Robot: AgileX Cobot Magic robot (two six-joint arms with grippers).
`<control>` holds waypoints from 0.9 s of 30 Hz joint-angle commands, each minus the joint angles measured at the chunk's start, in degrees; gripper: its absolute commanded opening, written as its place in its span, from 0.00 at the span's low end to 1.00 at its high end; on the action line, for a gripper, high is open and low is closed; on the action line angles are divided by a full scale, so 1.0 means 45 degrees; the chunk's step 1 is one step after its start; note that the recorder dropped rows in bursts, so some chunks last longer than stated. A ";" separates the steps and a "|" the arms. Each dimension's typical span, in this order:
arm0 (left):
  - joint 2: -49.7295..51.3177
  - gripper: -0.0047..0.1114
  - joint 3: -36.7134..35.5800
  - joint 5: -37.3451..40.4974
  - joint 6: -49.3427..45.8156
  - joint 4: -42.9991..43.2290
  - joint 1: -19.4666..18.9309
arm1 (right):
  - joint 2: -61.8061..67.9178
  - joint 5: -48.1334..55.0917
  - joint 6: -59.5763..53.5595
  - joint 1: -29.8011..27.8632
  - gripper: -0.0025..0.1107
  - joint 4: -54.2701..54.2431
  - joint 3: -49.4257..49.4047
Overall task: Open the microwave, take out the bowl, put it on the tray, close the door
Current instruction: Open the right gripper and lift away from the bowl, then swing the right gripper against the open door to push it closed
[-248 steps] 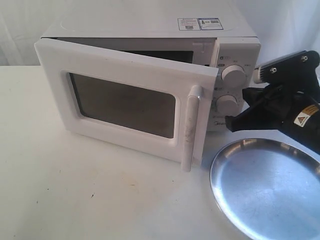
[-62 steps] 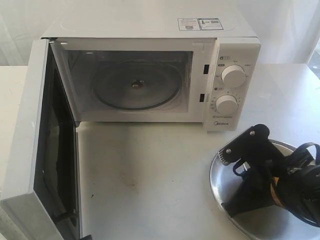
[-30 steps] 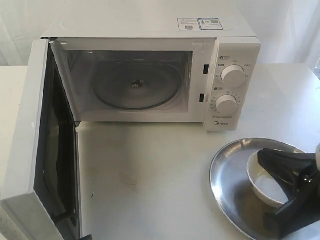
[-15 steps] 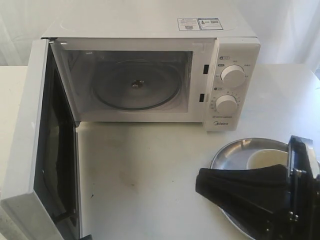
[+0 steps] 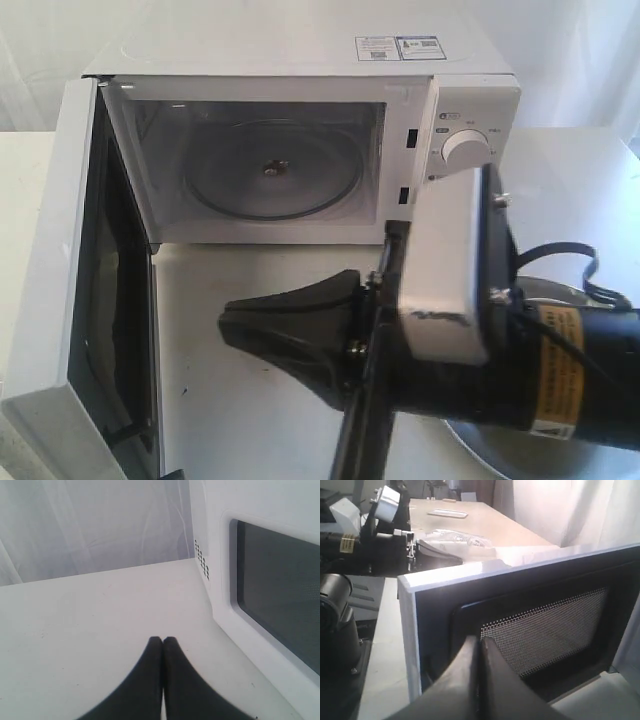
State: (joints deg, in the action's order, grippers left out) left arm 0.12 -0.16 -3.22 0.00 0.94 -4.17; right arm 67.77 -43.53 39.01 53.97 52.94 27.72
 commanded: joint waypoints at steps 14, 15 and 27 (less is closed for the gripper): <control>-0.0026 0.04 0.0035 -0.0049 0.0000 -0.0099 0.0063 | 0.1329 0.5223 -0.5249 0.5134 0.02 -0.5477 0.1884; -0.0026 0.04 0.0035 -0.0049 0.0000 -0.0099 0.0063 | 0.1299 0.5651 -0.5249 0.5352 0.02 -0.5528 0.1968; -0.0026 0.04 0.0035 -0.0049 0.0000 -0.0099 0.0063 | 0.0333 1.0357 -0.6435 0.5852 0.02 -0.5283 0.4031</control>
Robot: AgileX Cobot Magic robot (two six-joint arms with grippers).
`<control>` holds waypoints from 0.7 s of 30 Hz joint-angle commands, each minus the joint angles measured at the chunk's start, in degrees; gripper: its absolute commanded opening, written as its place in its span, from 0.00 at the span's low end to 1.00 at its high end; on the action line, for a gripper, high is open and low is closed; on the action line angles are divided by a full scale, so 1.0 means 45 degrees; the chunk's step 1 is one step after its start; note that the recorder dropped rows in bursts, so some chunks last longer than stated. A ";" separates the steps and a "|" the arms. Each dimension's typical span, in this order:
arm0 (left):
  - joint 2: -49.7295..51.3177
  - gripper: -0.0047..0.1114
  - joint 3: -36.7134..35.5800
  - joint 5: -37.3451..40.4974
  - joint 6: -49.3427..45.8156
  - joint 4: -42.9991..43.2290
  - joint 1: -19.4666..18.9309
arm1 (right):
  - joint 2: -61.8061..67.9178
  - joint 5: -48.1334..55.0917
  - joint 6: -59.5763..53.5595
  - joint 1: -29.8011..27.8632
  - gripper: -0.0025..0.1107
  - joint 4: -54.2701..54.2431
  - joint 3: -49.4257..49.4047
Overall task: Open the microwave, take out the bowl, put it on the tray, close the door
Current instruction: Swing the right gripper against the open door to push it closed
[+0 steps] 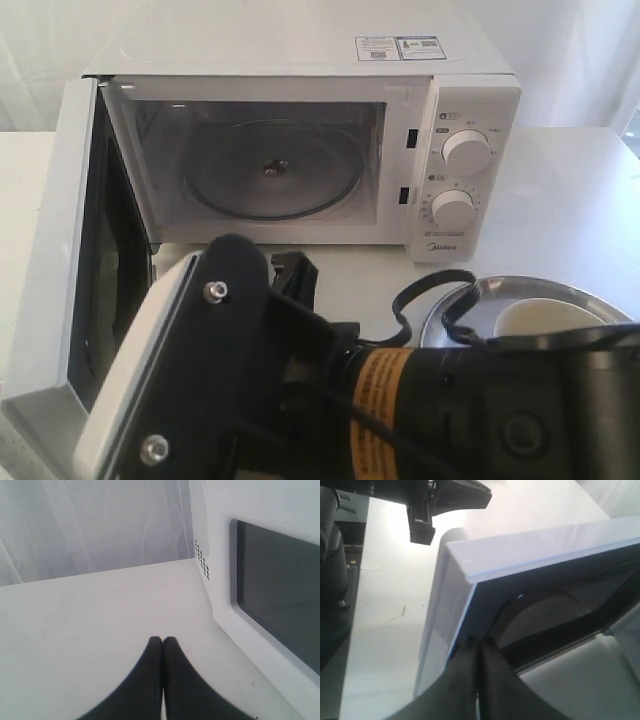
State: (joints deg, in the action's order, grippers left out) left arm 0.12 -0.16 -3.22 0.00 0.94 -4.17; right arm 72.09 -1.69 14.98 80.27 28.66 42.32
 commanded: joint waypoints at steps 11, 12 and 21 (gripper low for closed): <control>-0.0026 0.04 0.0035 -0.0049 0.0000 -0.0099 0.0063 | 0.0291 -0.1106 -0.2681 -0.1729 0.02 -0.0468 0.4232; -0.0026 0.04 0.0035 -0.0049 0.0000 -0.0099 0.0063 | 0.0626 -0.1143 -0.2681 -0.1842 0.02 -0.0496 0.4654; -0.0026 0.04 0.0035 -0.0049 0.0000 -0.0099 0.0063 | 0.5037 -0.1508 -0.5265 -0.1996 0.02 -0.0521 0.8065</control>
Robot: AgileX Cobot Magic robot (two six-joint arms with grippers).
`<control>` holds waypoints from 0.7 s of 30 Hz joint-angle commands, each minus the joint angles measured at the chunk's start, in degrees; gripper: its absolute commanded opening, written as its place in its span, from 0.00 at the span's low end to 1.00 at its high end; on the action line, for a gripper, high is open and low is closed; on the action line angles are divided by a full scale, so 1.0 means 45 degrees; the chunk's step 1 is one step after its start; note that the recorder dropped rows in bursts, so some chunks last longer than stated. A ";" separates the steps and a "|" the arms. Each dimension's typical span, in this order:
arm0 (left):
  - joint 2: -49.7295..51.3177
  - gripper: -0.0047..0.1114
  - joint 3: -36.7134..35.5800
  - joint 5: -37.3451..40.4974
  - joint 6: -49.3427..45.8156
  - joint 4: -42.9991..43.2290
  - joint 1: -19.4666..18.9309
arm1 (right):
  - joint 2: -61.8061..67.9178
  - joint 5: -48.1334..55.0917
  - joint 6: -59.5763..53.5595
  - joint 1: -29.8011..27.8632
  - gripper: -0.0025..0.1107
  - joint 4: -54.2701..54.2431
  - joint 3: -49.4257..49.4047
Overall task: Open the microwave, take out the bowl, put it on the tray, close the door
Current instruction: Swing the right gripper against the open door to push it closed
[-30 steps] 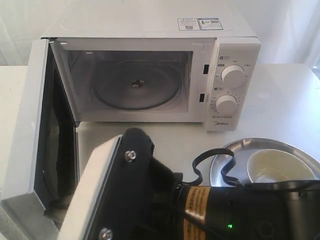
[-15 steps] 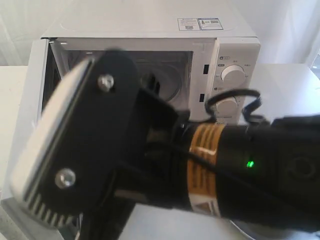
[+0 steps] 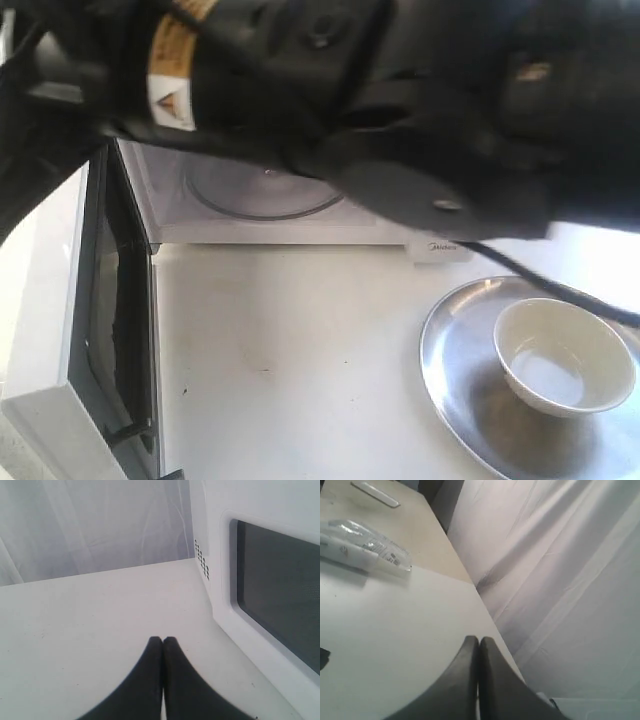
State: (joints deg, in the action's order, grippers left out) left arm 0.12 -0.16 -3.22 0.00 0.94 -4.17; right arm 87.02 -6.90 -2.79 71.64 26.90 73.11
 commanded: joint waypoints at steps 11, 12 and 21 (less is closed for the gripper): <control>-0.0026 0.04 0.0035 -0.0049 0.0000 -0.0099 0.0063 | 0.3830 -0.1267 -0.4498 -0.0345 0.02 -0.2348 0.2367; -0.0026 0.04 0.0035 -0.0049 0.0000 -0.0099 0.0063 | 0.3792 -0.1154 -0.4930 -0.0514 0.02 -0.3712 0.2497; -0.0026 0.04 0.0035 -0.0049 0.0000 -0.0099 0.0063 | 0.3525 -0.0718 -0.7378 -0.2098 0.02 -0.8545 0.2737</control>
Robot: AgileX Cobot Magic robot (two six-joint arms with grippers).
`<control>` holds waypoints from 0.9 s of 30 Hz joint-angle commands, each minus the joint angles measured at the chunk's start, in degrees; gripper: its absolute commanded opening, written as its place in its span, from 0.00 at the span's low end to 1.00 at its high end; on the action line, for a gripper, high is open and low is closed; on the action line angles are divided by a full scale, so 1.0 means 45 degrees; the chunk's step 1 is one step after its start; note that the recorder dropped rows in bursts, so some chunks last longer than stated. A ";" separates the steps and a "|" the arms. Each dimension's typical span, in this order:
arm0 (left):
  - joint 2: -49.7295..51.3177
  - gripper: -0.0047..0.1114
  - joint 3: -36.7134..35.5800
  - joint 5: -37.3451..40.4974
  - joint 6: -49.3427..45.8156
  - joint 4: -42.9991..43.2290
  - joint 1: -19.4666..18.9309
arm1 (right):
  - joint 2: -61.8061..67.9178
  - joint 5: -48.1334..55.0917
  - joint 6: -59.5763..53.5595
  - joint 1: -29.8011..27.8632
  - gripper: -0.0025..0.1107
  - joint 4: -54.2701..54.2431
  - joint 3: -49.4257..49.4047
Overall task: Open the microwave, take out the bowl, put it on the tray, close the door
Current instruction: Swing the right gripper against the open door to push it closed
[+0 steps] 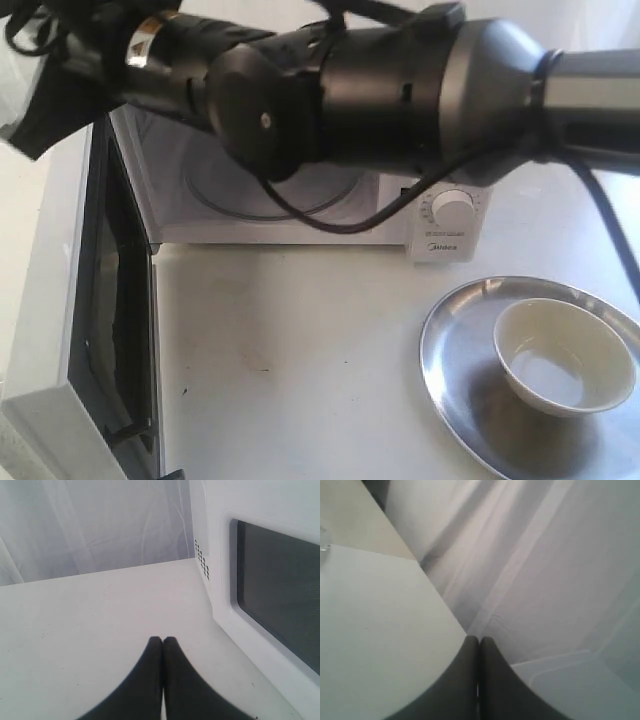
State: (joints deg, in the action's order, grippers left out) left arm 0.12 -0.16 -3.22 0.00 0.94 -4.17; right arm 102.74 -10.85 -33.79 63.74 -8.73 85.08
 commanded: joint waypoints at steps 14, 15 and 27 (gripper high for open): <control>-0.0026 0.04 0.0035 -0.0049 0.0000 -0.0099 0.0063 | 0.1043 0.0049 -0.3939 0.0925 0.02 -0.0774 -0.0118; -0.0026 0.04 0.0035 -0.0049 0.0000 -0.0099 0.0063 | 0.1043 -0.0031 -0.4152 0.0925 0.02 -0.0774 -0.0118; -0.0026 0.04 0.0035 -0.0049 0.0000 -0.0099 0.0063 | 0.1043 0.1796 -0.8112 -0.0690 0.02 -0.0748 -0.0118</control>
State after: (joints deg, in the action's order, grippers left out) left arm 0.12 -0.16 -3.22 0.00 0.94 -4.17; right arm 107.48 -5.77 -68.76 64.66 -12.35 84.85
